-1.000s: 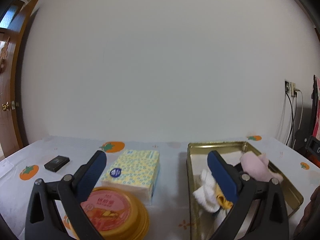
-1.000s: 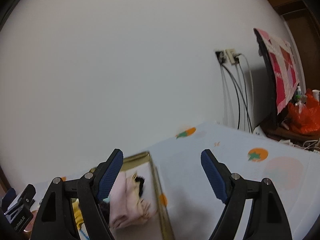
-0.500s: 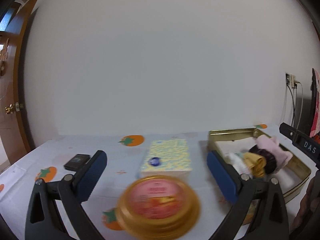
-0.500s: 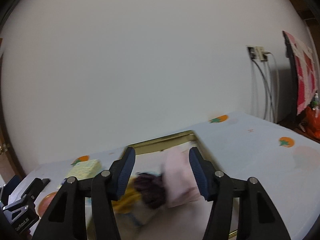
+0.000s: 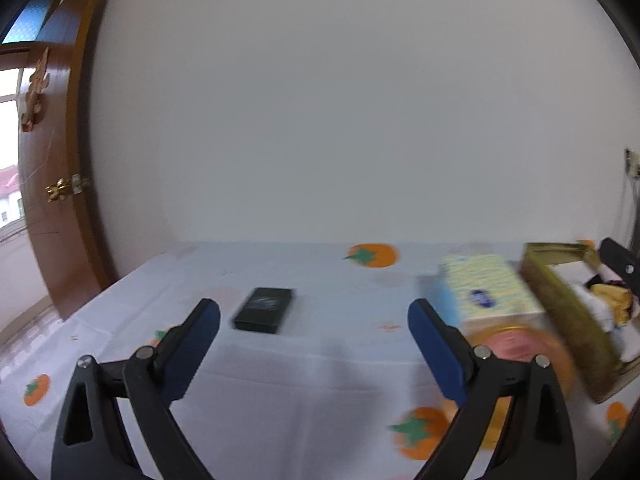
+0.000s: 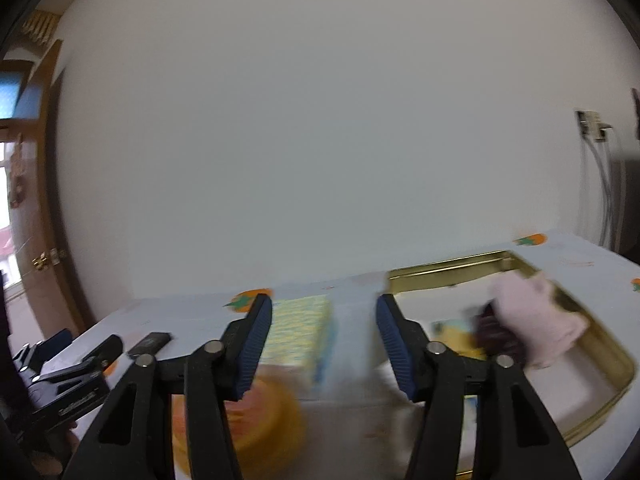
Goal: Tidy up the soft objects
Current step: 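Withdraw both open tools from the tray toward the small black box, then lower the left tool onto the small black box and close on it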
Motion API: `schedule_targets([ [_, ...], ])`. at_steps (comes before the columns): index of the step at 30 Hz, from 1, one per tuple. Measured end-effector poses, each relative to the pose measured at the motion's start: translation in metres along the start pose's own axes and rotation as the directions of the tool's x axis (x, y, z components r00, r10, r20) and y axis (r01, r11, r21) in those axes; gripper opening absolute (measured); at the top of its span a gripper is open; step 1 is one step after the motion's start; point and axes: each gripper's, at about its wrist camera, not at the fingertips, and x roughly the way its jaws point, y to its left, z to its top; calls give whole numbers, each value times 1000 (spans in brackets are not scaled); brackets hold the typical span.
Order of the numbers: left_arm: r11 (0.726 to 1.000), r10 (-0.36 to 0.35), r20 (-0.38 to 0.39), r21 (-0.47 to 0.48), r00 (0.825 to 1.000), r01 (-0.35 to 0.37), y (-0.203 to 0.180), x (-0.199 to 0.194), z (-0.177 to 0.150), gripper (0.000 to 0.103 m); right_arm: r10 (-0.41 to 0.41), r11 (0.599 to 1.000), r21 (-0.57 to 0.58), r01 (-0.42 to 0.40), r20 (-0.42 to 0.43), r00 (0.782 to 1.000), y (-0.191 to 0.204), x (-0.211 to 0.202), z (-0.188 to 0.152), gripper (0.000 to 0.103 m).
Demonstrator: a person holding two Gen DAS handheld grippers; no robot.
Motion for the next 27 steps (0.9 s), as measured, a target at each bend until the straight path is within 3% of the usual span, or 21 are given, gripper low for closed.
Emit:
schedule_targets([
  [5,997,74,-108,-18,991,-77,38,37,3,96,88,996,-12,-89,-53,995,49,21,-4,44],
  [8,996,76,-169,-42,983,-85,61,59,5,77,133,990,-29,-136,-73,988,81,33,-5,41],
  [10,992,96,-226,-60,969,-112,78,78,4,75,158,986,-38,-163,-109,981,99,45,-5,40],
  [13,986,67,-286,-124,956,-107,98,99,2,75,190,979,-35,-199,-171,967,127,69,-11,40],
  [16,977,9,-322,-200,947,-77,114,117,1,60,240,967,-26,-254,-246,939,149,94,-17,40],
  [19,962,-59,-345,-270,937,-39,126,137,1,50,288,953,5,-303,-331,899,169,120,-26,40],
  [21,955,-103,-349,-295,931,-5,126,143,2,37,305,948,32,-317,-374,876,176,133,-31,40],
  [27,951,-192,-378,-301,905,76,117,170,13,37,331,935,57,-349,-490,806,197,168,-47,40],
])
